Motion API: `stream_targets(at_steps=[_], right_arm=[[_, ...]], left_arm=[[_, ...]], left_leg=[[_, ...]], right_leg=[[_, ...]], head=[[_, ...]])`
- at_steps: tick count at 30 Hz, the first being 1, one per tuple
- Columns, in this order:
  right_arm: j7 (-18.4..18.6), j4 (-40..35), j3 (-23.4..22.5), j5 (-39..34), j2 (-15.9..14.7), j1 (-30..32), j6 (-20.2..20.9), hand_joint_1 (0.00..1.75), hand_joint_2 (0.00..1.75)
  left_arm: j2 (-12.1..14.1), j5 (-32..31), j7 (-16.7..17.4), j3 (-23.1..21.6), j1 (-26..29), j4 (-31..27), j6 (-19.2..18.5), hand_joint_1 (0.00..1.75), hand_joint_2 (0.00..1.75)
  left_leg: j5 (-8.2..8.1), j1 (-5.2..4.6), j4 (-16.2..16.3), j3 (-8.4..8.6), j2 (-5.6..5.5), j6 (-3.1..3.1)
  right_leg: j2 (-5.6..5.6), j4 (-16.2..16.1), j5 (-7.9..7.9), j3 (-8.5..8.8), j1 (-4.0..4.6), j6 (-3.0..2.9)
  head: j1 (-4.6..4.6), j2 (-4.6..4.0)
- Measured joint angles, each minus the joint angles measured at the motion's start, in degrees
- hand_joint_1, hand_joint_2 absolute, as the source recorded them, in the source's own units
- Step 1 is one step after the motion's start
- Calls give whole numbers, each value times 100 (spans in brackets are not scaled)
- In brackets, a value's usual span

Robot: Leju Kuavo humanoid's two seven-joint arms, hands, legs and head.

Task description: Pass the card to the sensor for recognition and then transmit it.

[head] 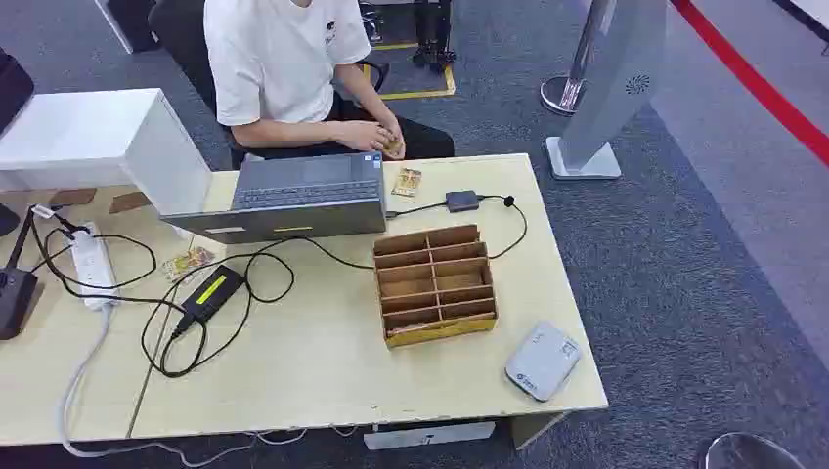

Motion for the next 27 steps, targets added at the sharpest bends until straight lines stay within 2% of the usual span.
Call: stream_targets(at_steps=[11, 14, 16, 19, 20, 21, 22, 24, 25, 27], right_arm=[[15, 26, 107, 4, -24, -4, -2, 0, 175], [-127, 29, 171, -4, -123, -26, -2, 0, 175], [-475, 39, 240, -91, -342, -88, -2, 0, 175], [-791, 70, 289, -357, -880, -344, -4, 0, 175], [-870, 81, 328, -440, -1112, -481, -4, 0, 175], [-956, 83, 400, -539, -1334, -640, -4, 0, 175], [-1121, 90, 483, -667, -1588, -816, -4, 0, 175], [-1704, 103, 584, -999, -2101, -1278, -4, 0, 175], [-1667, 114, 709, -959, -2327, -1665, -4, 0, 175], [-1188, 116, 1308, -640, -2612, -2529, -4, 0, 175]], left_arm=[[2, 11, 0, -90, -4, 11, 0, 0, 175], [7, 31, -2, -90, -5, 13, 13, 0, 175], [30, -15, -4, -100, -6, 13, 15, 0, 175], [90, -168, 0, -206, -13, 13, -66, 0, 175], [114, -206, 0, -247, -19, 13, -105, 0, 0], [142, -243, -4, -286, -21, 13, -149, 0, 0], [161, -293, -24, -323, -26, 13, -199, 0, 0], [194, -567, -157, -467, -41, 28, -255, 0, 0], [203, -645, -218, -561, -48, 39, -291, 0, 175], [227, -673, -297, -684, -76, 48, -324, 0, 175]], left_leg=[[0, 0, 0, -1, 1, 0], [0, -4, 0, -5, 1, 0], [0, -11, 0, -5, 2, 1], [5, -27, 1, -4, 5, 20], [7, -27, 2, -7, 9, 25], [9, -34, 4, -6, 13, 28], [11, -47, 7, -4, 16, 33], [23, -58, 5, -15, 18, 52], [25, -60, 6, -18, 35, 52], [28, -58, 7, -18, 77, 57]], right_leg=[[0, 0, 0, 1, 0, 0], [0, 0, 1, 1, -3, 1], [0, 0, 3, 1, -14, 5], [3, 1, 8, -1, -28, 12], [5, 0, 15, 1, -29, 23], [10, 0, 17, -3, -36, 27], [12, 0, 21, -6, -46, 33], [12, 7, 28, -8, -57, 42], [26, 9, 42, -17, -59, 45], [71, 9, 58, -26, -57, 48]], head=[[2, 2], [4, 0], [2, 0], [2, 0], [-4, 0], [13, 2], [-7, 0], [11, 0], [0, 0], [2, 0]])
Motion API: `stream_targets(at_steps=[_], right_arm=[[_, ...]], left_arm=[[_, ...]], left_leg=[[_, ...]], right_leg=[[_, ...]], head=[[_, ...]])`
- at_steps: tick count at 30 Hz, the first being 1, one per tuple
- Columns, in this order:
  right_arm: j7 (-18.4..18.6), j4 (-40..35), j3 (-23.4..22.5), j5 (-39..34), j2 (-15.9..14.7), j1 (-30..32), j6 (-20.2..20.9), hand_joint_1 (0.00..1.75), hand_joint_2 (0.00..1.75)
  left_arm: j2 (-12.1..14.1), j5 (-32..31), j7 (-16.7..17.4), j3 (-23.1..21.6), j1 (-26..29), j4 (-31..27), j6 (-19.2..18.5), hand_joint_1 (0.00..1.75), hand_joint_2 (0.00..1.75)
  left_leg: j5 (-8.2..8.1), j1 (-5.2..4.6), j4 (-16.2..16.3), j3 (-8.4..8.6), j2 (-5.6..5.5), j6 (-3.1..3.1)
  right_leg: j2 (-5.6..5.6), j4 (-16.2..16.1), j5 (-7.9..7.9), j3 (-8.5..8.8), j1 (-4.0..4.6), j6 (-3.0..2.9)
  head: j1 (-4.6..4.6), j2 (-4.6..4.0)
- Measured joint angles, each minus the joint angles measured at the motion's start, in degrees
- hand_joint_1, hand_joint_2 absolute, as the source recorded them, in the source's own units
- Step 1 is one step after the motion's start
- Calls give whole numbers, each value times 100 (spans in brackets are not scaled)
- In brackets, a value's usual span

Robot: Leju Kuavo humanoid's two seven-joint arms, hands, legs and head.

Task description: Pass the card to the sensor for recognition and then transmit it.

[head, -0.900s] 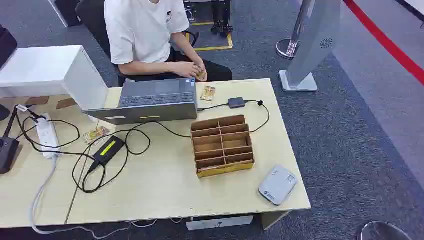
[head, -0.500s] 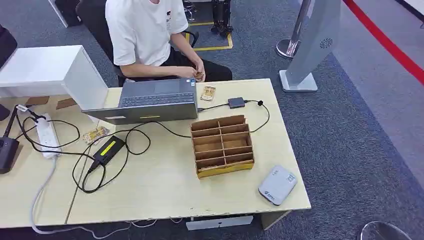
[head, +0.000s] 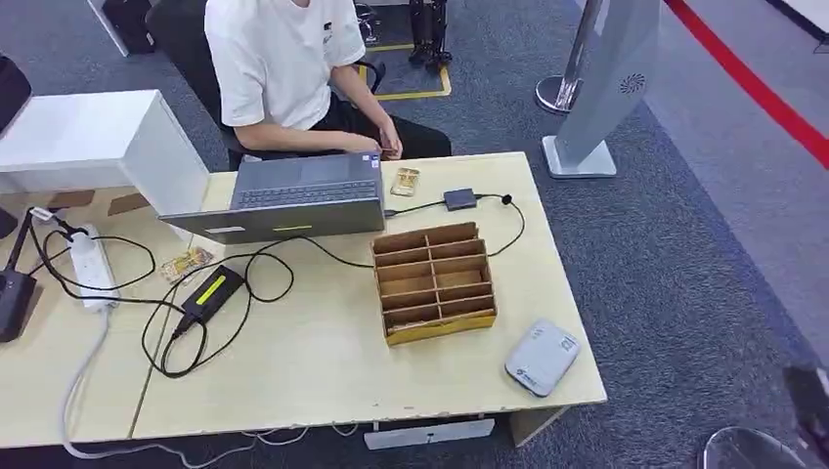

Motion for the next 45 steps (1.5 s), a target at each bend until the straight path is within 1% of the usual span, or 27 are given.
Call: stream_targets(at_steps=[2, 4, 7, 10, 13, 15, 18, 20, 21, 25, 26, 28, 30, 31, 32, 33, 34, 35, 36, 37, 38, 39, 40, 41, 42, 43, 45], right_arm=[[352, -2, 695, 313, -149, -717, 0, 0, 175], [813, -4, 1291, 888, -179, -1400, 0, 0, 175], [1353, -9, 1809, 1672, -196, -2135, 0, 0, 175], [1551, -9, 2088, 2298, -199, -2665, 0, 0, 175], [1612, -11, 2241, 2756, -199, -3078, 0, 0, 175], [1667, -13, 2300, 3141, -179, -3378, -2, 0, 175], [1643, -15, 2368, 3665, -118, -3806, -2, 0, 175], [1529, -15, 2381, 3925, -50, -4041, -2, 0, 175], [1505, -17, 2386, 3962, -26, -4149, -2, 0, 175], [1317, -28, 2405, 4284, 169, -4477, -2, 0, 175], [1267, -46, 2407, 4374, 246, -4559, -2, 0, 175], [1269, -57, 2418, 4656, 541, -4789, -2, 0, 175], [1433, -66, 2420, 4997, 904, -5021, -2, 0, 175], [1653, -101, 2418, 5301, 1030, -5020, -2, 0, 175], [2190, -503, 2302, 5882, 1129, -4683, 20, 0, 175], [2826, -1340, 2076, 6602, 1178, -4196, 57, 0, 175], [3364, -2415, 1621, 7796, 1219, -3634, 157, 0, 175], [3393, -2995, 1225, 8917, 1337, -3055, 241, 0, 175], [3284, -3464, 766, 10277, 1483, -2543, 297, 0, 175], [3188, -4054, 42, 12306, 1658, -2091, 328, 0, 175], [3171, -4509, -722, 13794, 1690, -1794, 371, 0, 175], [3116, -4864, -1477, 14014, 1698, -1559, 406, 0, 175], [3069, -5139, -2186, 13977, 1761, -1418, 461, 0, 175], [2976, -5343, -2694, 13937, 1848, -1312, 472, 0, 175], [2917, -5544, -3087, 13860, 1913, -1214, 492, 0, 175], [2860, -5780, -3443, 13566, 1974, -1110, 520, 0, 175], [2780, -6058, -3671, 13179, 2070, -959, 564, 0, 175]], left_arm=[[2, -18, -52, -66, -45, 2, -9, 0, 175], [2, -68, -79, -155, -70, 11, -24, 0, 175], [0, -201, -92, -308, -71, 11, -74, 0, 175], [9, -251, -92, -435, -68, 13, -120, 0, 175], [22, -280, -96, -529, -74, 24, -146, 0, 175], [28, -323, -190, -585, -73, 28, -138, 0, 175], [44, -424, -525, -699, -77, 31, -4, 0, 175], [50, -518, -1005, -775, -83, 39, 122, 0, 175], [55, -527, -1104, -811, -93, 44, 151, 0, 175], [81, -527, -1160, -887, -91, 48, 17, 0, 175], [87, -509, -1150, -898, -96, 48, -60, 0, 175], [87, -430, -1136, -920, -101, 48, -278, 0, 175], [83, -356, -1136, -920, -100, 48, -464, 0, 175], [81, -337, -1143, -920, -107, 50, -518, 0, 175], [52, -312, -1152, -920, -128, 48, -553, 0, 175], [9, -297, -1158, -922, -147, 48, -579, 0, 175], [4, -267, -1171, -922, -140, 48, -607, 0, 175], [-6, -256, -1180, -927, -132, 48, -629, 0, 175], [-13, -247, -1193, -933, -141, 48, -634, 0, 175], [-31, -240, -1206, -942, -176, 50, -640, 0, 175], [-42, -238, -1211, -950, -207, 48, -658, 0, 175], [-46, -236, -1215, -961, -201, 48, -667, 0, 175], [-44, -238, -1219, -972, -173, 48, -671, 0, 175], [-44, -238, -1217, -979, -117, 50, -671, 0, 175], [-42, -238, -1219, -983, -59, 50, -671, 0, 175], [-29, -240, -1219, -988, -35, 57, -675, 0, 175], [-18, -247, -1219, -994, -63, 59, -675, 0, 175]], left_leg=[[8, 3, 4, 2, 11, 10], [25, 1, 5, 5, 0, 8], [46, 3, 8, -8, -51, 10], [47, 5, 7, -21, -74, 9], [47, 4, 7, -31, -77, 9], [48, 3, 7, -38, -77, 9], [48, 4, 7, -38, -76, 9], [49, 4, 8, -36, -77, 9], [49, 4, 8, -36, -79, 9], [55, 4, 7, -47, -80, 12], [56, 4, 7, -46, -78, 11], [56, 5, 6, -40, -61, 11], [58, 5, 6, -31, -43, 6], [51, 13, -8, -26, -30, -10], [53, 47, -15, -16, -37, -18], [33, 125, -19, 48, -52, -46], [-1, 186, -23, 115, -80, -95], [-24, 203, -19, 137, -79, -113], [-22, 187, -11, 131, -68, -109], [19, 154, 3, 90, -80, -64], [44, 142, 2, 33, -157, -52], [63, 138, 2, -23, -255, -59], [75, 141, 2, -43, -292, -72], [75, 142, 1, -51, -290, -72], [73, 140, 1, -55, -273, -75], [67, 137, 0, -56, -250, -81], [55, 125, -2, -49, -204, -75]], right_leg=[[6, -1, 5, 1, 3, 5], [2, -1, 11, -3, 2, 8], [-39, 0, 14, -2, 2, 13], [-63, 0, 13, -3, 4, 13], [-70, 1, 13, -9, 3, 14], [-71, 2, 13, -15, 3, 14], [-70, 2, 14, -15, 4, 14], [-70, 2, 14, -16, 3, 14], [-71, 2, 14, -15, 4, 14], [-74, 4, 16, -17, 3, 14], [-74, 4, 17, -18, 4, 14], [-58, 8, 22, -21, 5, 9], [-34, 10, 28, -36, 4, 2], [-24, 10, 20, -37, 11, -15], [-23, -10, 25, 11, 37, -14], [-34, -68, 16, 107, 122, -28], [-52, -116, 10, 196, 178, -69], [-57, -122, 11, 228, 197, -85], [-45, -105, 12, 193, 187, -87], [-66, -86, 10, 132, 151, -82], [-135, -64, -4, 93, 127, -57], [-226, -60, -11, 79, 127, -55], [-265, -58, -13, 63, 129, -59], [-265, -56, -12, 52, 129, -63], [-249, -56, -9, 45, 128, -66], [-227, -56, -7, 41, 125, -66], [-188, -55, -3, 33, 118, -69]], head=[[-4, 0], [-11, 0], [-9, 0], [-4, 2], [-9, 0], [-9, 0], [-7, 0], [-7, 0], [-4, 0], [-9, 0], [-4, 0], [-7, 0], [-7, 2], [-11, 0], [-29, 0], [-48, 0], [43, 0], [123, 0], [146, 0], [63, 0], [20, 0], [24, 0], [54, 2], [50, 0], [57, 0], [52, 2], [50, 0]])
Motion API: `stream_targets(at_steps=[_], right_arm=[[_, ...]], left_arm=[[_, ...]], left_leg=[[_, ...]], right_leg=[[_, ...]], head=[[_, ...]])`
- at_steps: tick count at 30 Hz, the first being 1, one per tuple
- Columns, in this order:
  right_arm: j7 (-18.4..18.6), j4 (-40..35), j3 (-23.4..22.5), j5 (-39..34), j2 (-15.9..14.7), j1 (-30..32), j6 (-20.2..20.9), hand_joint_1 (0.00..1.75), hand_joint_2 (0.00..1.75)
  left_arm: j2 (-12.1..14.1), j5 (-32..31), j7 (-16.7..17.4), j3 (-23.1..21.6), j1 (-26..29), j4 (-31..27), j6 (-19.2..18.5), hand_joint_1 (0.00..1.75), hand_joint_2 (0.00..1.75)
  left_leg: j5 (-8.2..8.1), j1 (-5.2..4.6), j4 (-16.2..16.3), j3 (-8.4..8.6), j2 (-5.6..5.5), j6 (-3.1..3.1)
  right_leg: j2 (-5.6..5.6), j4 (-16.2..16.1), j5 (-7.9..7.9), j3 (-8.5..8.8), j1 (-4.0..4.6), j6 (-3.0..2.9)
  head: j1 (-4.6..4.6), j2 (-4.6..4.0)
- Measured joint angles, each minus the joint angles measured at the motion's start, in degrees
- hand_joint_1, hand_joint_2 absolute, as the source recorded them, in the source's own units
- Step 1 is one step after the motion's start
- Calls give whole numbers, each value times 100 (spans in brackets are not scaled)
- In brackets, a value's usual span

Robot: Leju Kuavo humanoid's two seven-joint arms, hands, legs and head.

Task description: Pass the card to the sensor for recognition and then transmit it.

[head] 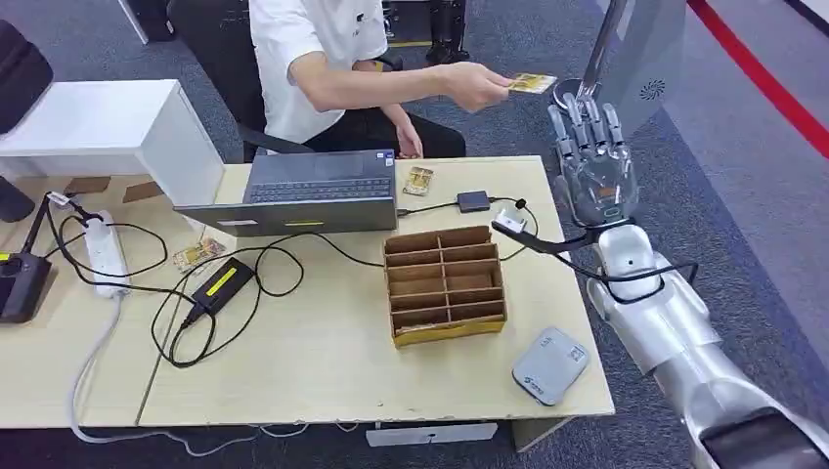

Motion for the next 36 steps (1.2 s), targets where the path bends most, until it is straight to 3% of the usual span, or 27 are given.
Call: stream_targets(at_steps=[12, 16, 29, 30, 31, 32, 36], right_arm=[[-327, -888, -254, -318, 273, 442, 142, 0, 175], [-630, -704, -291, -717, 298, 307, 61, 0, 175], [-770, -506, -306, -695, 376, 260, 2, 0, 175], [-770, -506, -306, -691, 378, 260, 2, 9, 175], [-772, -506, -306, -691, 381, 260, 2, 150, 175], [-781, -503, -306, -693, 385, 260, -2, 175, 175], [-824, -506, -306, -721, 394, 263, -30, 175, 175]], left_arm=[[-4, -33, 15, -109, -24, 0, -6, 0, 175], [0, -70, 35, -171, -37, 0, -11, 0, 175], [0, -72, 66, -265, -44, 0, -11, 0, 175], [0, -72, 68, -265, -44, 0, -11, 0, 175], [0, -72, 66, -267, -45, 0, -11, 0, 175], [0, -72, 68, -267, -45, 0, -11, 0, 175], [0, -66, 68, -271, -46, 0, -13, 0, 175]], left_leg=[[-8, -5, -3, 13, 56, 0], [-8, -5, -3, 14, 56, 0], [-8, -5, -3, 14, 59, 0], [-8, -5, -3, 14, 59, 0], [-8, -5, -3, 13, 59, 0], [-8, -5, -3, 14, 59, 0], [-8, -5, -3, 14, 59, 0]], right_leg=[[52, 0, 11, -9, -4, -2], [57, 0, 13, -10, -4, -1], [58, 0, 13, -13, -4, -1], [58, 0, 13, -13, -4, -1], [58, 0, 13, -13, -4, -1], [58, 0, 13, -13, -4, -1], [58, 0, 14, -13, -4, -1]], head=[[0, 0], [2, 0], [0, 0], [0, 2], [0, 0], [0, 0], [0, 0]])
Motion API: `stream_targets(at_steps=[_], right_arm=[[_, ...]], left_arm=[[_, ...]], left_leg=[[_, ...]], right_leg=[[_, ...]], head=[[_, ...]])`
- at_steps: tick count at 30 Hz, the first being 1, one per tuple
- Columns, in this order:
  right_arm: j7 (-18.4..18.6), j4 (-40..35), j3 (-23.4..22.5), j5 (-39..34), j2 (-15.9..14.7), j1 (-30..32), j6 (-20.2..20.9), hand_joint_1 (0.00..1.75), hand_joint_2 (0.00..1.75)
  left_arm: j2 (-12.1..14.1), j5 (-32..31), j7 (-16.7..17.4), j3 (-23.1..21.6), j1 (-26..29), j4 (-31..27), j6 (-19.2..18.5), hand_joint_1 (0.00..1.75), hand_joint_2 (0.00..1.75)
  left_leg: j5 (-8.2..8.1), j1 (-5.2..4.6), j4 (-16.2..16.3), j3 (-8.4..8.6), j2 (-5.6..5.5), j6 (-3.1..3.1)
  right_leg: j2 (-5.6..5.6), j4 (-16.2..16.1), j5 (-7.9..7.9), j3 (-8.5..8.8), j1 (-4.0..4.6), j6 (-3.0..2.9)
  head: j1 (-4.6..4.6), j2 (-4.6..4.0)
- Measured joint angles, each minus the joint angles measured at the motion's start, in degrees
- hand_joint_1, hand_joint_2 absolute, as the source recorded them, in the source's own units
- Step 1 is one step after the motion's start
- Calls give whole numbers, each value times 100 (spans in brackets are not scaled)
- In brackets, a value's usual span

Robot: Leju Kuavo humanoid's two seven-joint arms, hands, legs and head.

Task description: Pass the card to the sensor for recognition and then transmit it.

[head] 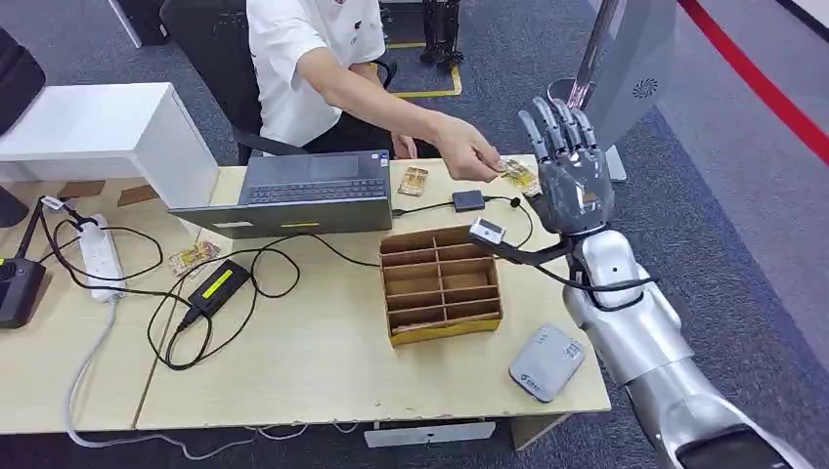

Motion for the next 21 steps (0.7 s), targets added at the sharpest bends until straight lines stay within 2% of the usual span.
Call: stream_targets(at_steps=[6, 8, 10, 13, 21], right_arm=[[-41, -28, -2, -218, 15, 40, 11, 175, 175], [59, -26, -61, -205, 15, 90, -26, 175, 175], [2, -26, -150, -319, 11, 170, -107, 175, 175], [-39, -28, -234, -393, 9, 256, -155, 175, 175], [-46, -61, -339, -398, 7, 309, -173, 175, 175]], left_arm=[[-10, 9, 0, -13, -16, 0, 11, 0, 175], [-149, -126, -2, -96, -22, 0, 237, 0, 175], [-366, -188, -2, -159, -11, 0, 519, 0, 175], [-585, -208, -2, -216, -15, 0, 619, 0, 175], [-686, -210, -2, -282, -16, 0, 619, 0, 175]], left_leg=[[0, 0, 1, 0, -1, 0], [-1, -4, 1, -1, -2, 0], [-1, -13, 1, -3, -3, 1], [-2, -15, 1, -5, -3, 4], [-2, -14, 1, -1, 6, 4]], right_leg=[[1, 0, 0, -2, 0, 0], [1, 0, -1, -3, -2, 1], [0, 0, -1, -4, -9, 2], [0, -1, -1, -3, -13, 4], [9, -1, 2, -7, -16, 7]], head=[[0, 2], [-2, 0], [-4, 0], [0, 0], [-2, 0]])
